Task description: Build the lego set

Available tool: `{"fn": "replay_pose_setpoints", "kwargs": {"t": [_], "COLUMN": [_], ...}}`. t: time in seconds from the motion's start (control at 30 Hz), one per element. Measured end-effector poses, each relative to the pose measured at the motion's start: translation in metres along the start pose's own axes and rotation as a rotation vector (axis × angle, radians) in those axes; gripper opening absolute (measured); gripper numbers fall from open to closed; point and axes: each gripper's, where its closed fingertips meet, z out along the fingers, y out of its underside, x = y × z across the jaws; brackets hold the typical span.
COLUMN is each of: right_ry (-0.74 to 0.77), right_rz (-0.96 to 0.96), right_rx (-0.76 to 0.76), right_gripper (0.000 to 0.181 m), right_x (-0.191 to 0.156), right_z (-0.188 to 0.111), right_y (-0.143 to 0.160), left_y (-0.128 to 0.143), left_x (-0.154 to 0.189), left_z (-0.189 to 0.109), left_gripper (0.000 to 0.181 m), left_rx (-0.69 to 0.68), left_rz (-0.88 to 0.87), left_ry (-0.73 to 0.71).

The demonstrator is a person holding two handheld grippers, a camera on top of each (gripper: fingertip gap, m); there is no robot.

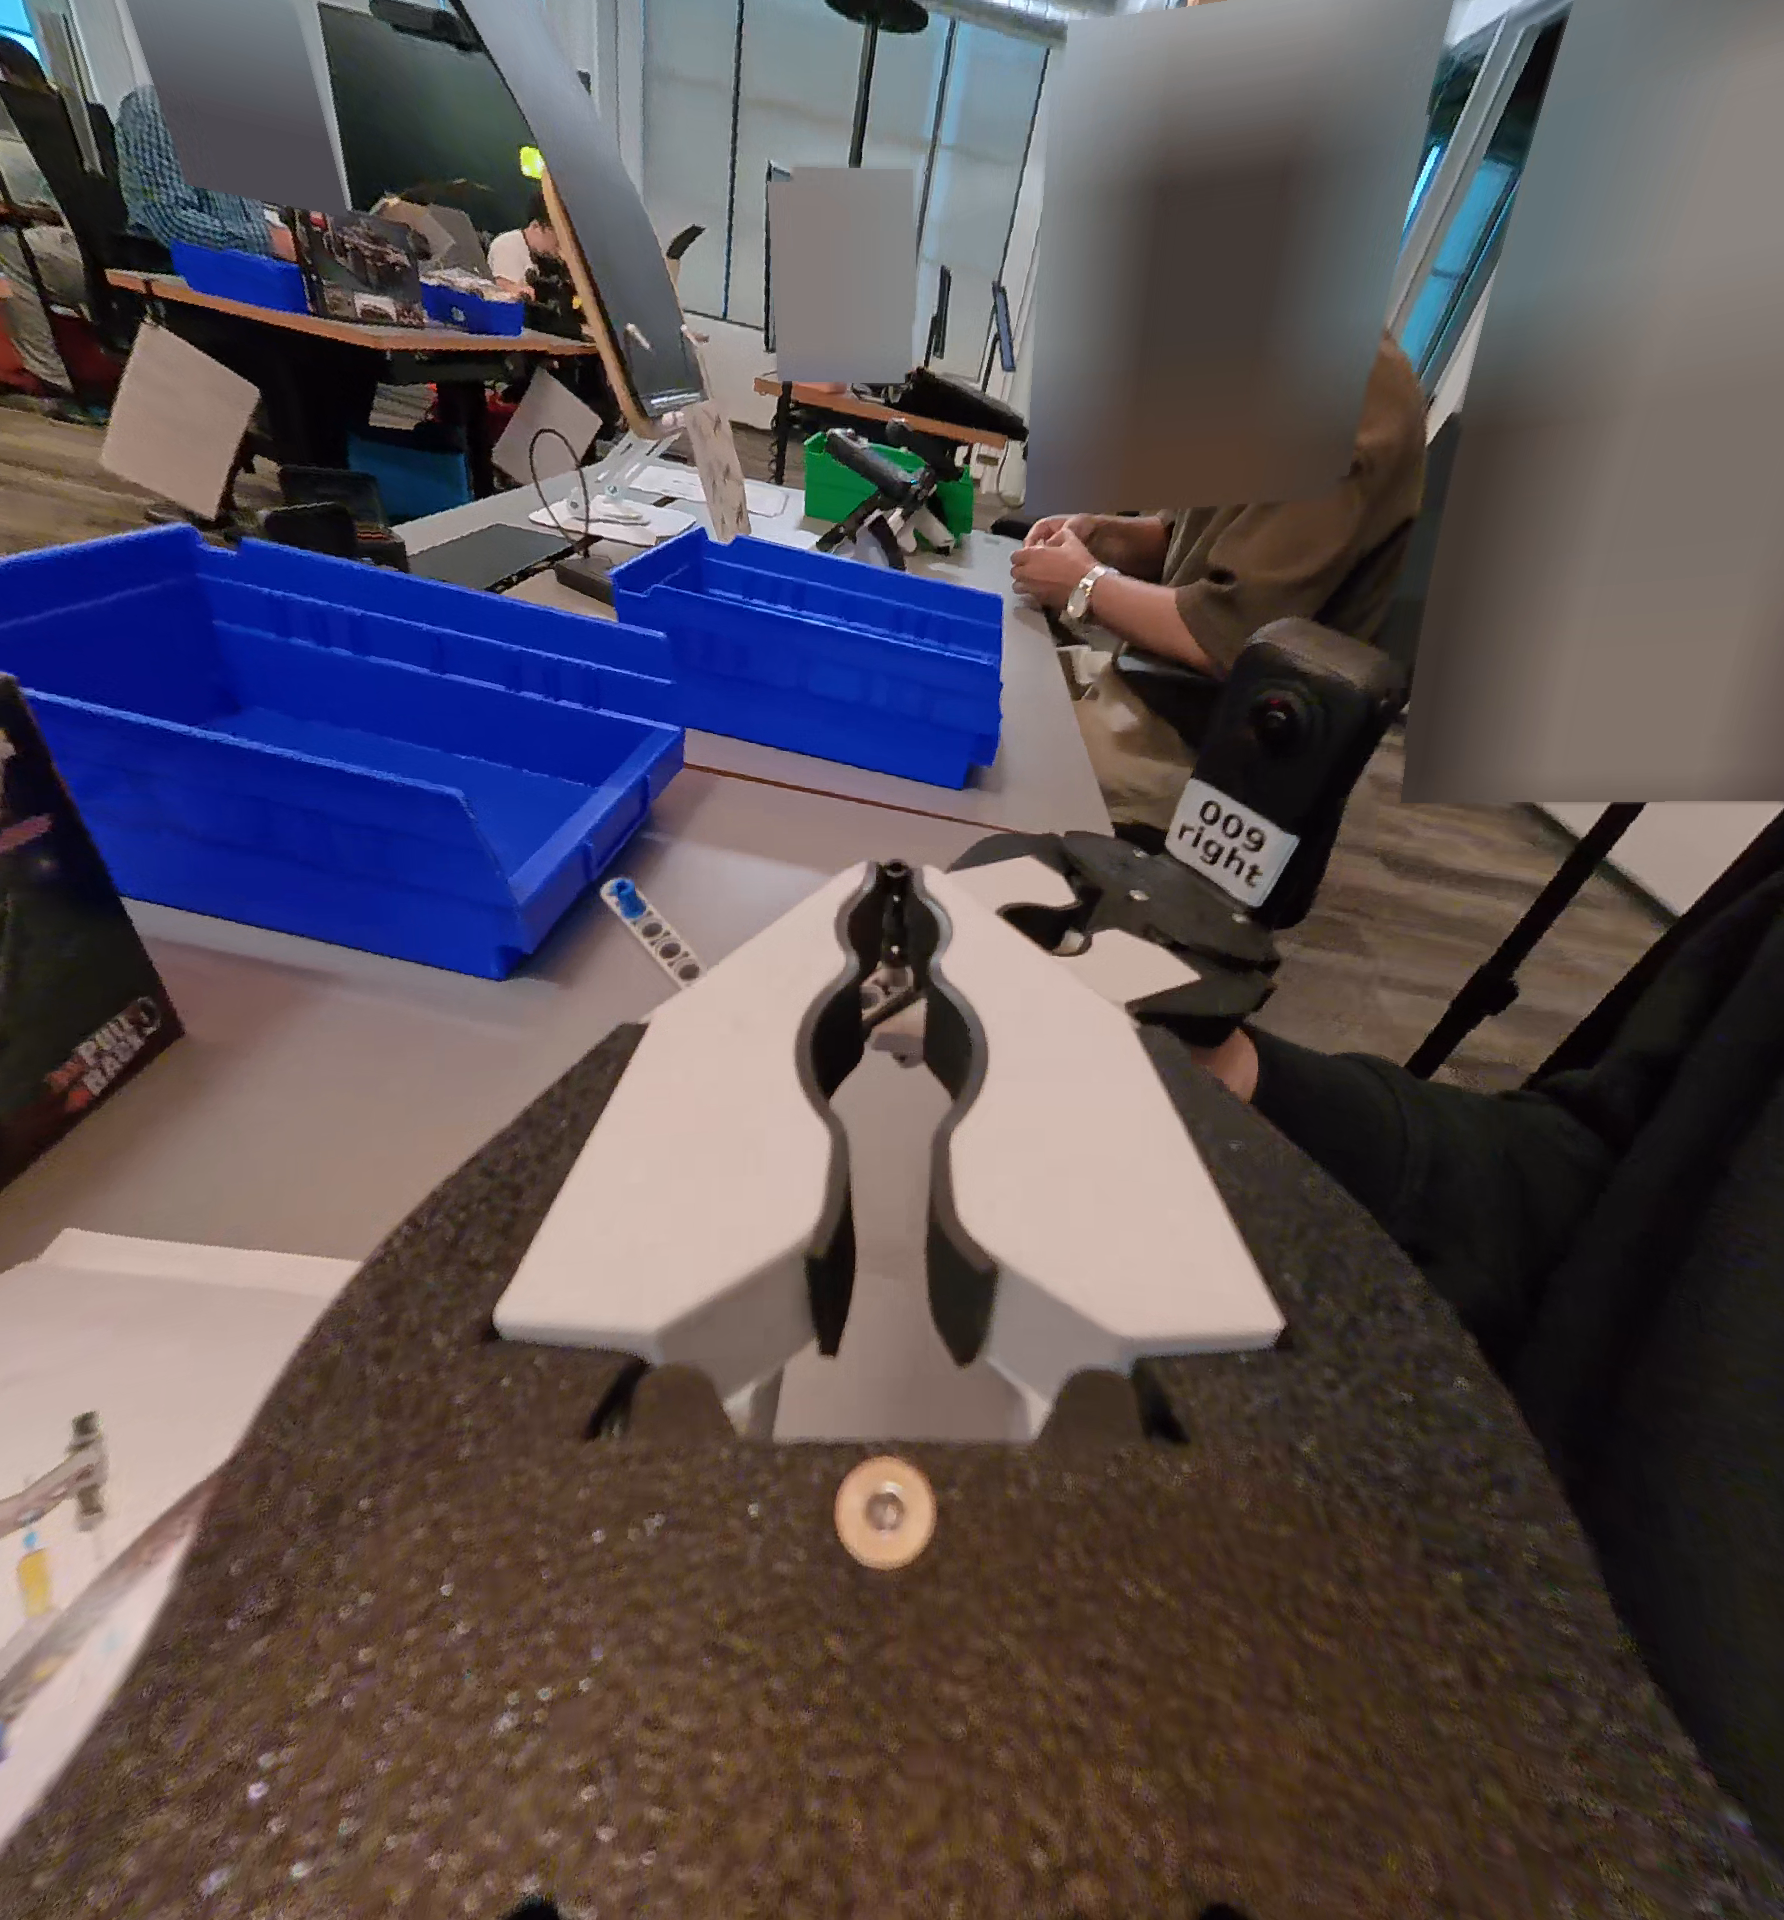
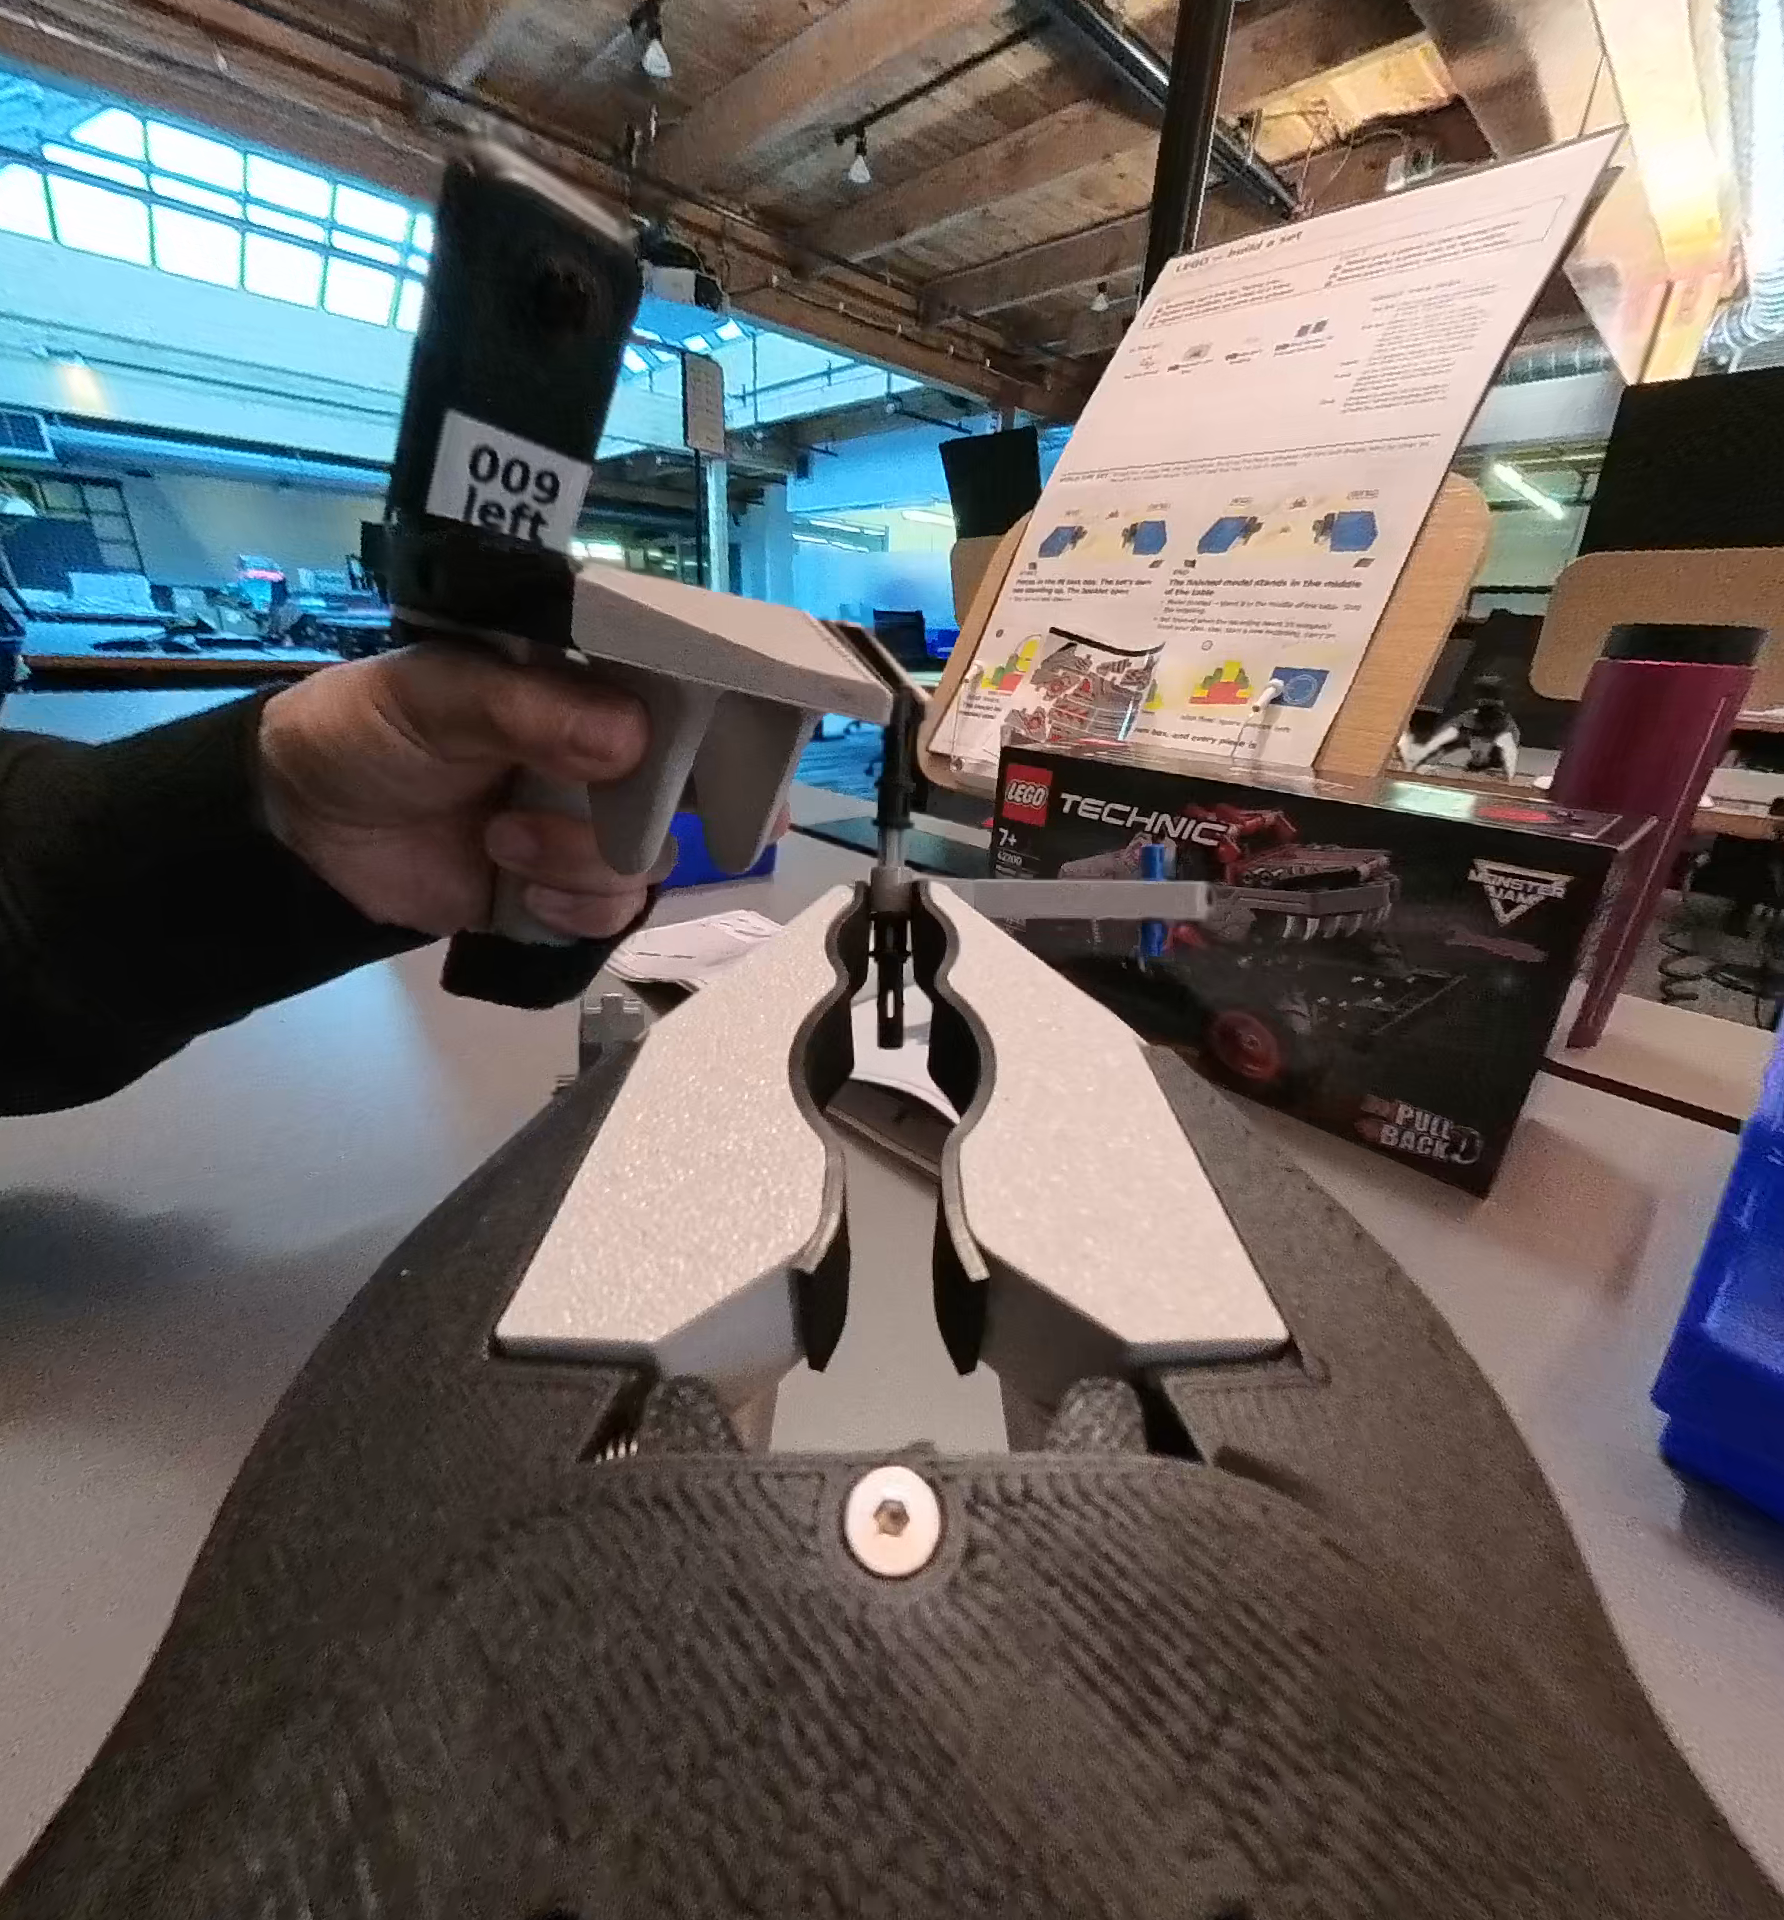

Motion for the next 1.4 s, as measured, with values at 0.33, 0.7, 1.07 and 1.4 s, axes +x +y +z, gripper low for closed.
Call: {"fn": "replay_pose_setpoints", "kwargs": {"t": [0.33, 0.7, 1.07, 1.4], "right_ry": [-0.183, -0.233, 0.002, 0.26], "right_rz": [0.147, 0.18, 0.07, -0.006], "right_rx": [-0.008, 0.0, -0.243, -0.538], "right_gripper": [0.004, 0.004, 0.004, 0.005], "right_x": [-0.016, -0.023, 0.027, 0.082], "right_z": [-0.002, 0.0, -0.023, -0.072], "right_y": [0.006, 0.006, 0.041, 0.075], "left_y": [0.011, 0.014, 0.032, 0.177], "left_x": [0.011, 0.013, -0.01, -0.021], "left_z": [-0.001, 0.003, 0.009, 0.027], "left_gripper": [0.001, 0.001, 0.001, 0.001], "left_rx": [-0.044, -0.01, -0.025, -0.958], "left_rz": [0.005, -0.078, -0.152, 0.011], "left_ry": [0.125, 0.179, -0.028, -0.129]}}
